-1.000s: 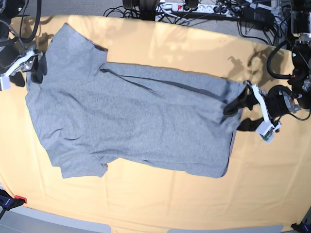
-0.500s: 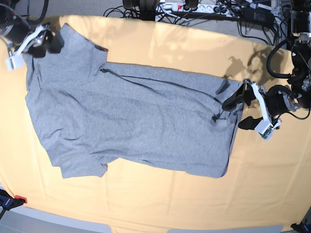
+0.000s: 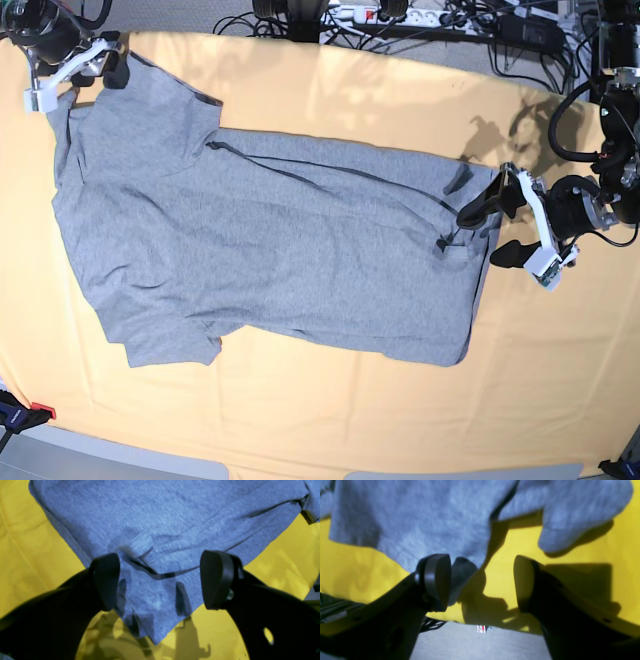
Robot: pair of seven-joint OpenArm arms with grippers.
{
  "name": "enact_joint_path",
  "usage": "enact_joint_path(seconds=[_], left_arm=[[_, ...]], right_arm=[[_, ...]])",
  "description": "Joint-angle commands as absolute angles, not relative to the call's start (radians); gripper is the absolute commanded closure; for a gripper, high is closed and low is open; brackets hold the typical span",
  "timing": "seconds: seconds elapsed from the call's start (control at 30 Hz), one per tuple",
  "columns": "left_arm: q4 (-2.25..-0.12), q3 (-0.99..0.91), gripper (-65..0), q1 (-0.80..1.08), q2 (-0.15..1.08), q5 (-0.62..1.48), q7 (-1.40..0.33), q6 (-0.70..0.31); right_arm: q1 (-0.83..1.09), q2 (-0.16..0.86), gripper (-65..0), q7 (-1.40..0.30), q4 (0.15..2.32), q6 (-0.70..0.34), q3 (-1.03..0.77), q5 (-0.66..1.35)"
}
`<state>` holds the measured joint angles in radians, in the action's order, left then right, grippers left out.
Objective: Layout the t-shirt on the table in an organized manner, then fold the t-shirt properly
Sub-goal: 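Lower the shirt onto the table with both grippers, laying it flat, then drag the held shoulder outward with the right gripper to flatten the shirt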
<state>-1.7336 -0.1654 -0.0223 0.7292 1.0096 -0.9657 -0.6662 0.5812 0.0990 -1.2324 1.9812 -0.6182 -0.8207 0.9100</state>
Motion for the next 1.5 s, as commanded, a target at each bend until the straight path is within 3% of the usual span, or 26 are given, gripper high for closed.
enact_joint_path(seconds=[0.0,0.2,0.6,0.77,0.83,0.97,1.47], left_arm=[[-1.746,-0.178,-49.6,-0.039,0.748,1.030,-0.943,-0.669],[-1.746,-0.178,-49.6,-0.039,0.748,1.029,-0.943,-0.669],[-1.746,-0.178,-49.6,-0.039,0.748,1.044,-0.944,-0.668],[-1.746,-0.178,-49.6,-0.039,0.748,1.048,-0.943,-0.669],[-1.746,-0.178,-49.6,-0.039,0.748,1.048,-0.944,-0.669],[-1.746,-0.178,-49.6,-0.039,0.748,1.048,-0.944,-0.669],[-1.746,-0.178,-49.6,-0.039,0.748,1.048,-0.944,-0.668]], right_arm=[[0.585,0.108,-40.6,-1.216,1.994,-0.621,-0.827,0.950],[0.587,0.107,-40.2,-1.280,1.994,-0.682,-0.825,1.106],[0.586,0.094,-40.2,-1.218,1.880,-0.662,-0.824,1.016],[0.585,0.095,-40.2,-1.281,1.841,-0.698,-0.824,1.185],[0.585,0.095,-34.0,-1.347,1.841,-0.698,-0.824,1.294],[0.581,0.095,0.0,-1.396,1.841,-0.698,-0.824,1.423],[0.446,0.167,0.0,-1.396,1.925,-0.698,-0.824,1.452]])
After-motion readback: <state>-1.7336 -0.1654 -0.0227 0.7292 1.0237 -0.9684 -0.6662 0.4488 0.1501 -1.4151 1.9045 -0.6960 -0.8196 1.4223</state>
